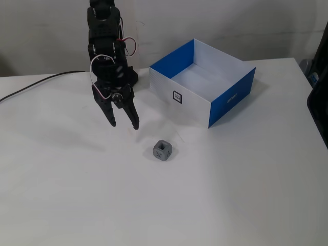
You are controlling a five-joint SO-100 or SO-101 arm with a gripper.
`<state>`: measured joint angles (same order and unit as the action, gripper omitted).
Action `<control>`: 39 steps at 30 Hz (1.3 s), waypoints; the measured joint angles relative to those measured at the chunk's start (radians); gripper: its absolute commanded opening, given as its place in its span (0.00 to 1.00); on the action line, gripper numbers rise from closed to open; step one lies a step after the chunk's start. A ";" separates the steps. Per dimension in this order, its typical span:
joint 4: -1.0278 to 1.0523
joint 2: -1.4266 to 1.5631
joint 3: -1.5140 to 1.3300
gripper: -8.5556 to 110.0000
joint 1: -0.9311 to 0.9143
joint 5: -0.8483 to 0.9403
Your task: Grasp the gray block and put it in the box.
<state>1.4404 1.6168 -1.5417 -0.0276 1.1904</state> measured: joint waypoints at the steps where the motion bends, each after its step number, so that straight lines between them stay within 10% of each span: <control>1: -0.005 -0.006 0.000 0.30 0.000 0.003; 39: -0.181 -0.147 0.000 0.37 -0.219 -0.241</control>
<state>1.2594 1.4696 -1.5417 -0.2470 0.9495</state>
